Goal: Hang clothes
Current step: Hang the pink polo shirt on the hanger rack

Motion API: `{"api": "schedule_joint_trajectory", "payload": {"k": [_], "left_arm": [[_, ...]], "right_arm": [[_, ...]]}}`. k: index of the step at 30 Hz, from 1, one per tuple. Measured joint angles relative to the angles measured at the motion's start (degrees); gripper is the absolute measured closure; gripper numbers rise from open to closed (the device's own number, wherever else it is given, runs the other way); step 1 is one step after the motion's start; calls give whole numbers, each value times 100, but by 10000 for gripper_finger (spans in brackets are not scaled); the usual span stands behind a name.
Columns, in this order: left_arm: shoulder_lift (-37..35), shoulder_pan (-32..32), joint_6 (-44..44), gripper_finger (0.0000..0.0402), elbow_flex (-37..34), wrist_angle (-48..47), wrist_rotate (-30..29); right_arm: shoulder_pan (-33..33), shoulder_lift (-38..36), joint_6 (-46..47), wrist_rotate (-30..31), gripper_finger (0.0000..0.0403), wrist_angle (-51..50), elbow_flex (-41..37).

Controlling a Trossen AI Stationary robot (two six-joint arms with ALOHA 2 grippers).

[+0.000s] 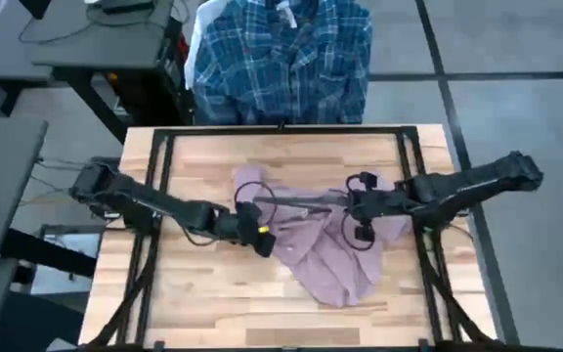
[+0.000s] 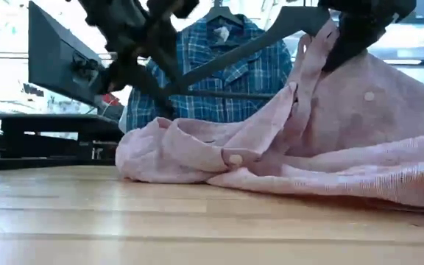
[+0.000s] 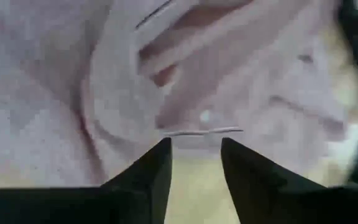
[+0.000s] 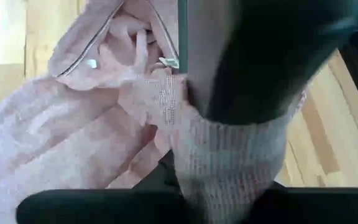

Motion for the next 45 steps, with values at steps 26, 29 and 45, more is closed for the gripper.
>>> {"api": "schedule_joint_trajectory", "payload": {"k": [26, 29, 45], "left_arm": [[753, 713, 201, 281, 294, -779, -103], [1057, 673, 284, 281, 295, -354, 212], [379, 766, 959, 401, 304, -2246, -96]], "right_arm": [[-11, 6, 403, -21, 385, 86, 2], [-7, 6, 403, -25, 385, 103, 6], [271, 4, 376, -285, 385, -243, 4]]}}
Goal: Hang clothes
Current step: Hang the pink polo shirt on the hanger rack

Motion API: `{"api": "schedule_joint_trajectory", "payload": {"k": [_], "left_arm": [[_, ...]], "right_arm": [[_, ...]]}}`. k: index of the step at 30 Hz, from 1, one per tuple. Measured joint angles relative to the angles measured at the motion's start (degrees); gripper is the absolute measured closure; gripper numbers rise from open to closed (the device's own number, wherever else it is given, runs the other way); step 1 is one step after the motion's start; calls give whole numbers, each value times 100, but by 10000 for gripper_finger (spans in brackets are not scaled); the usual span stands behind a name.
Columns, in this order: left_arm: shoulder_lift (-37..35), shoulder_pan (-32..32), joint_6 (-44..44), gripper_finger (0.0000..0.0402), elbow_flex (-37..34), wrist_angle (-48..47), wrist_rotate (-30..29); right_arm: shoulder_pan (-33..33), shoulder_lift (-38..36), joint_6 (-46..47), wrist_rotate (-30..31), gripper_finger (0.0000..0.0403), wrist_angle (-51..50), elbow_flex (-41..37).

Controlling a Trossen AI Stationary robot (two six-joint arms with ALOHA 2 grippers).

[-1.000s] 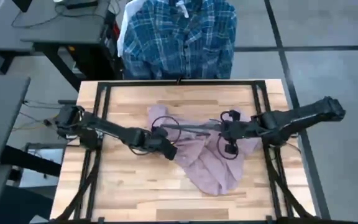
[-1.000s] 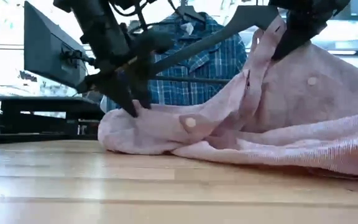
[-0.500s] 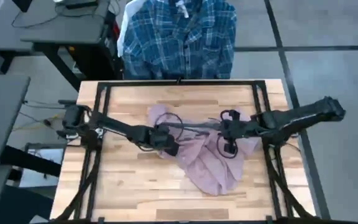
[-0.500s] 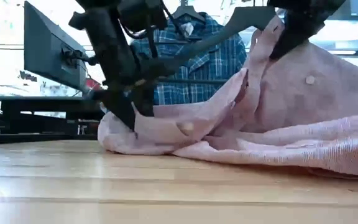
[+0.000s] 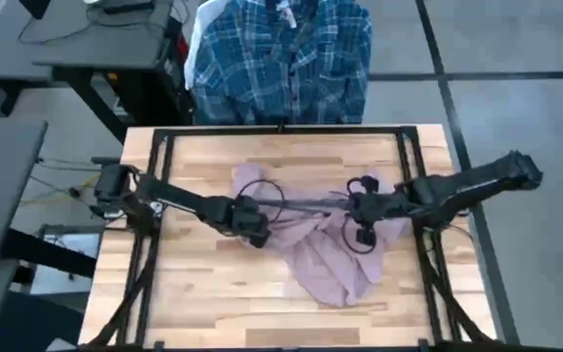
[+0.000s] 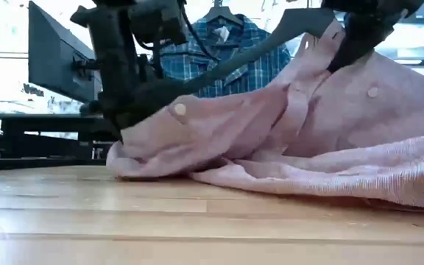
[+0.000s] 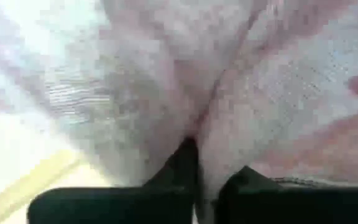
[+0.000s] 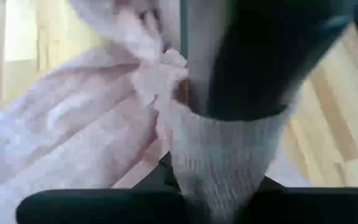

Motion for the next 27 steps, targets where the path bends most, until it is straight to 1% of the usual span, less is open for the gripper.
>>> {"api": "schedule_joint_trajectory", "payload": {"k": [6, 8, 11, 14, 16, 19, 23, 27], "left_arm": [[-405, 267, 370, 401, 0, -231, -67], [-540, 348, 478, 401, 0, -234, -77], [-792, 395, 493, 401, 3, -18, -77], [-1090, 368, 519, 401, 199, 306, -81], [-1285, 331, 655, 402, 504, 661, -185], [-1435, 295, 1049, 402, 1111, 830, -410], [-1352, 313, 1754, 402, 2087, 709, -639], [-1112, 360, 2223, 402, 2876, 685, -669]], "right_arm": [[88, 0, -41, -329, 385, -151, 0], [142, 0, -39, -355, 385, -236, 0], [109, 6, -39, -384, 385, -356, 0], [-8, 114, -35, -400, 385, -383, 0], [-72, 268, -58, -483, 385, -354, 0], [-127, 572, -280, -545, 385, -169, 0], [-220, 944, -509, -647, 384, 328, 0], [-471, 1173, -833, -861, 385, 742, 4]]}}
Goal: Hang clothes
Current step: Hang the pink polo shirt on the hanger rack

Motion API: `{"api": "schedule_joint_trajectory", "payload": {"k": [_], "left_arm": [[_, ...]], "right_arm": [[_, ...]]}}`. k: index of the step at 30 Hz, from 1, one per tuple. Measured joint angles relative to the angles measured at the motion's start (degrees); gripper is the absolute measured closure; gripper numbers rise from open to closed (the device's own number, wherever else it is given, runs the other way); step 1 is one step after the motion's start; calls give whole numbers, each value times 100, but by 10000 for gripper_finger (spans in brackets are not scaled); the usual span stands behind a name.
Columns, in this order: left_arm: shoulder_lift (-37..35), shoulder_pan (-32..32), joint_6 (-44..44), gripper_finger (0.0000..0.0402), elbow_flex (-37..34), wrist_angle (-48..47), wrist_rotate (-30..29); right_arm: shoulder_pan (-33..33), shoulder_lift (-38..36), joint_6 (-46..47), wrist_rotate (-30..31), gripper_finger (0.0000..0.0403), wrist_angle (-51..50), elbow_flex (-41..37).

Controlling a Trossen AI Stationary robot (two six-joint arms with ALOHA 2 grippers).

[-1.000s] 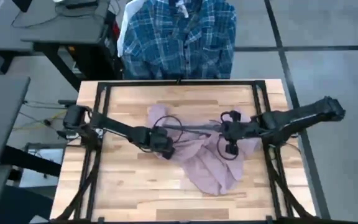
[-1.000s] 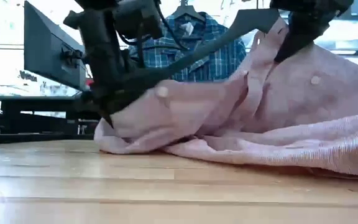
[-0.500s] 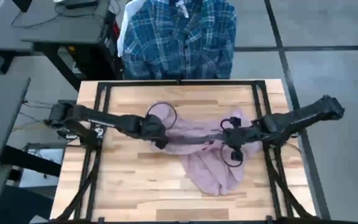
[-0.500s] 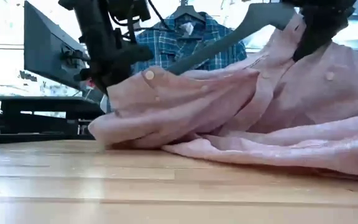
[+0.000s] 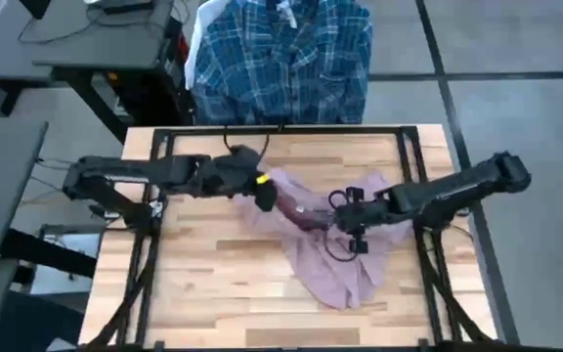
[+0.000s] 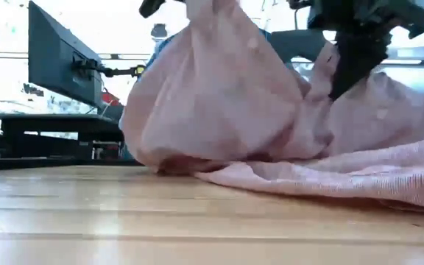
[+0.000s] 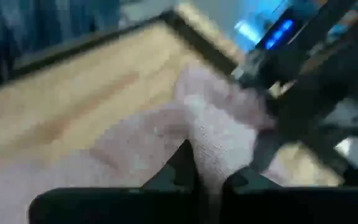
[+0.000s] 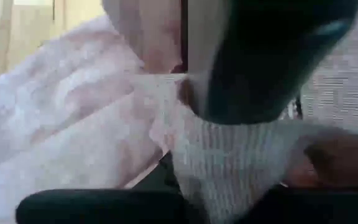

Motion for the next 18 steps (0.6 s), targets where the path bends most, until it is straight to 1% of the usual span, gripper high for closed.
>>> {"api": "schedule_joint_trajectory", "payload": {"k": [4, 6, 10, 12, 14, 18], "left_arm": [[331, 62, 389, 402, 703, 12, -5], [527, 79, 601, 402, 1012, 2, -105], [922, 88, 814, 402, 1605, -72, -69], [1044, -33, 859, 402, 1836, -229, -69], [1111, -199, 837, 402, 2011, -437, -120], [1080, -553, 591, 402, 2086, -1028, -442]], "right_arm": [[-280, 374, -65, -240, 385, 326, 5], [-316, 571, -58, -349, 385, 599, 9], [-332, 863, 293, -455, 385, 1099, 9], [-439, 902, 601, -364, 385, 1183, 9], [-625, 862, 757, -110, 385, 1141, 7], [-943, 450, 521, 286, 385, 1076, -8]]}}
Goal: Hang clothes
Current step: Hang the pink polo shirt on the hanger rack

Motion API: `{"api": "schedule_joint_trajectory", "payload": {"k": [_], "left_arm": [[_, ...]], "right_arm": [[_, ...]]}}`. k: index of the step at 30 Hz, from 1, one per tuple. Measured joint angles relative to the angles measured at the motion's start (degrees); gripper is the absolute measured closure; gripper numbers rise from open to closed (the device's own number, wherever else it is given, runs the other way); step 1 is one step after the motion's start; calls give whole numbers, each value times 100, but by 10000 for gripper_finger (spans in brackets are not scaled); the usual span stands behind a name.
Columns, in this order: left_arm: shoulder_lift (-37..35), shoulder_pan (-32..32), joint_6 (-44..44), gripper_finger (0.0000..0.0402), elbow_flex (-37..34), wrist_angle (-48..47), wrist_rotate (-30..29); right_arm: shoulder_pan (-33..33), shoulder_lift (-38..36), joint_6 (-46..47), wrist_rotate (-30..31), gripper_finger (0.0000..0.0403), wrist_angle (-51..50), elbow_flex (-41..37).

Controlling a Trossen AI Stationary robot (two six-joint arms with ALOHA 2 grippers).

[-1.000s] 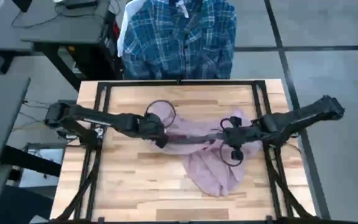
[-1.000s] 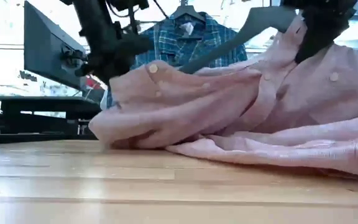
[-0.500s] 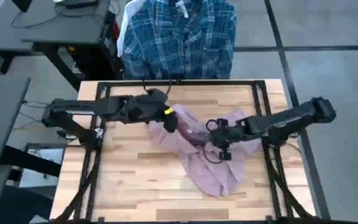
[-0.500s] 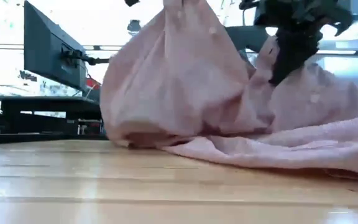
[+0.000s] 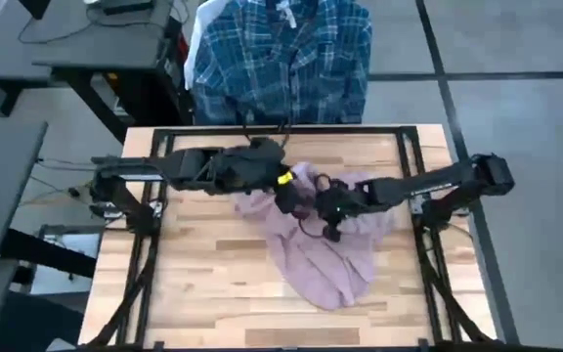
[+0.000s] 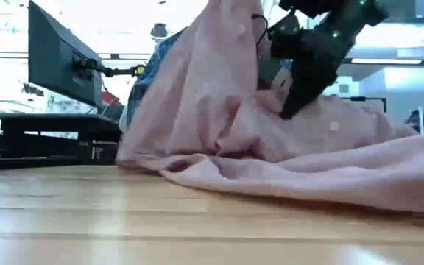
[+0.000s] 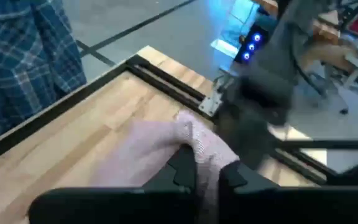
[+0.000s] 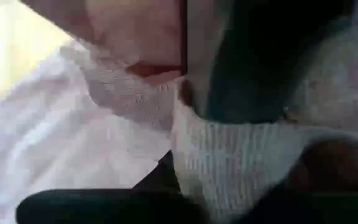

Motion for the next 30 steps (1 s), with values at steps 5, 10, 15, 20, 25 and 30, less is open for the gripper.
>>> {"api": "schedule_joint_trajectory", "payload": {"k": [5, 10, 15, 20, 25, 30], "left_arm": [[20, -304, -578, 402, 2, -770, -146], [131, -533, -692, 401, -3, -1169, -107], [245, -590, -803, 401, -40, -1209, -86], [451, -581, -317, 390, -46, -933, 432], [628, -388, -105, 332, -50, -866, 1094], [447, -178, 239, 275, 11, -1167, 1115]], "right_arm": [[-427, -609, -194, 329, 385, -88, 0], [-771, -1095, -359, 570, 385, 13, 83], [-947, -1306, -767, 601, 385, 51, 300], [-961, -1300, -808, 593, 385, 171, 463], [-959, -1299, -956, 590, 385, 193, 618], [-941, -1299, -1079, 619, 385, 159, 734]]}}
